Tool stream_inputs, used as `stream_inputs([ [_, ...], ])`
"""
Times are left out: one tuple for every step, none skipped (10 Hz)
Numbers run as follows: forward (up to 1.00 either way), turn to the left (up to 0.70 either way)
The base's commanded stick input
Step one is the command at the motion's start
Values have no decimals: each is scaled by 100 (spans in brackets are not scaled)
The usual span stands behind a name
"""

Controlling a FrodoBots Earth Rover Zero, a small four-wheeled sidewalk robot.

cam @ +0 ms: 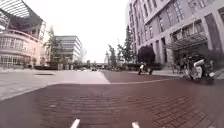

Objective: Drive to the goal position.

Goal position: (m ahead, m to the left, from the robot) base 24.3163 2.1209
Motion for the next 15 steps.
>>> stream_inputs([
  [70,0],
  [70,0],
  [70,0],
  [70,0],
  [70,0],
  [70,0],
  [70,0],
  [70,0],
  [70,0],
  [70,0],
  [70,0],
  [70,0],
  [70,0],
  [70,-13],
  [70,-14],
])
